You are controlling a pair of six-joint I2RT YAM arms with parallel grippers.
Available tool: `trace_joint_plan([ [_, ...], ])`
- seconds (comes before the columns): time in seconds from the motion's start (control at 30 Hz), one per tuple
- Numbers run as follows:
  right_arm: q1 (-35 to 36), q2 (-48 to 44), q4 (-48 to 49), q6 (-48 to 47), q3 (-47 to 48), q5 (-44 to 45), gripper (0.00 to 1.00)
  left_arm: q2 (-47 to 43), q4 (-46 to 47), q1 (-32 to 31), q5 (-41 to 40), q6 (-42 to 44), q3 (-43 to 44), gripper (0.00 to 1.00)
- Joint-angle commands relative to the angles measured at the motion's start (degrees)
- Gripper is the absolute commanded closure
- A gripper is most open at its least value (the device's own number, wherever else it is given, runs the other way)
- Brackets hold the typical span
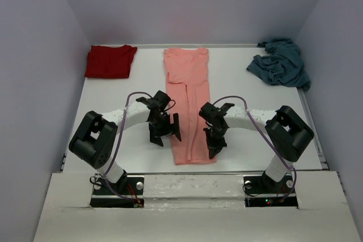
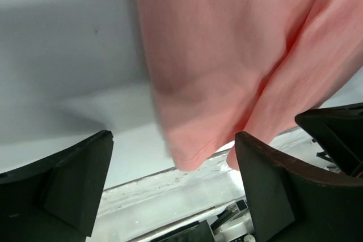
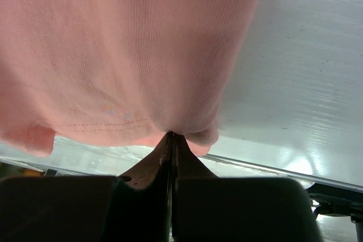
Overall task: Fold and stack the t-shirts
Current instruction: Fold the tshirt
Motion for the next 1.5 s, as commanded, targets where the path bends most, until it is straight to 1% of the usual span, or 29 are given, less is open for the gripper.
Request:
trace_joint_plan([
  [0.0, 0.63, 0.3, -1.38, -1.66, 2.15, 0.36, 1.0, -6.76, -8.79, -0.3, -1.37, 1.61, 3.38, 0.08],
  [0.03, 0.63, 0.39, -1.47, -1.84, 2.33, 0.44, 1.0, -7.65, -9.5, -0.39, -1.19, 1.62, 3.38, 0.15],
  [0.07, 0.63, 0.31, -1.47, -1.92, 2.59, 0.62, 1.0, -8.61, -9.95, -0.39, -0.84, 1.7, 3.29, 0.26],
  [0.1, 0.63, 0.05, -1.47, -1.93, 2.94, 0.71, 1.0, -10.1, -10.65, -0.3, -0.14, 1.7, 2.6, 0.56],
  [0.13, 0.63, -0.04, -1.56, -2.01, 3.12, 0.62, 1.0, -10.73, -10.91, -0.3, 0.21, 1.44, 1.98, 0.7],
  [0.17, 0.63, -0.13, -1.56, -2.01, 3.38, 0.45, 1.0, -11.34, -10.92, -0.3, 0.65, 1.27, 0.32, 0.81],
  [0.2, 0.63, -0.22, -1.47, -2.36, 3.56, -0.08, 1.0, -12.57, -10.31, -0.3, 1.87, 1.0, -0.83, 0.88],
  [0.23, 0.63, -0.22, -1.47, -2.36, 3.65, -0.17, 1.0, -13.19, -9.87, -0.39, 2.41, 0.57, -2.14, 0.87],
  [0.3, 0.63, -0.48, -1.47, -2.54, 3.73, -0.34, 1.0, -15.11, -8.12, -0.47, 3.81, -1.19, -5.4, 0.8],
  [0.33, 0.63, -0.57, -1.65, -2.8, 3.73, -0.43, 1.0, -15.74, -7.76, -0.56, 4.34, -2.24, -6.19, 0.72],
  [0.37, 0.63, -0.75, -1.65, -2.89, 3.91, -0.61, 1.0, -16.44, -7.58, -0.56, 4.52, -2.86, -6.81, 0.6],
  [0.4, 0.63, -1.01, -1.91, -2.98, 4.08, -0.87, 1.0, -17.23, -7.66, -0.65, 4.7, -3.39, -7.42, 0.29],
  [0.43, 0.63, -1.97, -2.52, -3.07, 4.61, -1.48, 0.96, -18.98, -7.93, -0.91, 4.61, -3.92, -7.43, 0.17],
  [0.5, 0.63, -3.46, -3.49, -2.98, 5.23, -2.1, 0.91, -22.31, -8.1, -1.0, 3.91, -5.67, -7.78, 0.04],
  [0.53, 0.63, -4.34, -4.28, -2.98, 5.49, -2.45, 0.89, -23.12, -7.84, -1.0, 3.91, -6.2, -8.22, 0.04],
  [0.57, 0.63, -6.0, -4.63, -2.89, 5.58, -2.8, 0.72, -23.73, -7.41, -1.0, 4.26, -6.73, -9.61, 0.03],
  [0.63, -1.56, -7.86, -4.99, -2.89, 4.71, -4.21, 0.57, -24.88, -5.21, -1.0, 6.01, -8.31, -11.46, 0.03],
  [0.67, -2.35, -10.04, -4.73, -2.98, 3.14, -4.91, 0.46, -25.23, -4.16, -1.09, 6.63, -9.01, -13.56, 0.03],
  [0.7, -4.28, -11.19, -4.46, -3.07, 2.25, -6.92, 0.43, -26.19, -2.32, -1.09, 7.33, -10.41, -14.37, 0.03],
  [0.73, -5.34, -12.6, -3.76, -3.16, 1.37, -8.07, 0.37, -26.9, -1.35, -1.18, 7.51, -11.21, -15.16, 0.03],
  [0.77, -6.4, -14.18, -3.23, -3.07, 0.58, -9.04, 0.36, -27.6, -0.55, -1.18, 7.6, -11.91, -15.77, 0.03],
  [0.8, -7.45, -18.02, -2.97, -2.72, -1.08, -10.7, 0.32, -28.3, 0.5, -1.27, 7.95, -12.7, -17.17, 0.03],
  [0.9, -12.81, -23.41, -1.04, -1.75, -4.6, -13.78, 0.28, -30.5, 4.72, -1.44, 8.83, -15.87, -20.52, 0.03],
  [0.97, -15.88, -26.14, 1.85, -1.4, -9.78, -17.65, 0.28, -30.51, 7.97, -1.62, 9.97, -17.8, -22.19, 0.03],
  [1.1, -16.43, -26.06, 10.63, 0.44, -17.78, -22.66, 0.28, -26.83, 12.19, -3.81, 9.71, -18.86, -23.52, 0.03],
  [1.2, -16.95, -25.97, 15.47, 2.46, -20.69, -24.85, 0.28, -25.59, 14.56, -4.69, 8.31, -20.52, -23.51, 0.03],
  [1.27, -16.95, -25.45, 20.84, 5.18, -22.97, -26.35, 0.28, -25.23, 18.16, -5.31, 8.21, -22.19, -24.56, 0.03],
  [1.3, -16.95, -25.27, 22.24, 5.89, -24.64, -26.62, 0.28, -25.32, 21.31, -5.57, 8.3, -24.38, -25.96, 0.03],
  [1.47, -17.48, -24.48, 28.48, 8.88, -27.29, -26.19, 0.3, -24.27, 26.87, -6.89, 8.21, -27.65, -29.49, 0.03],
])
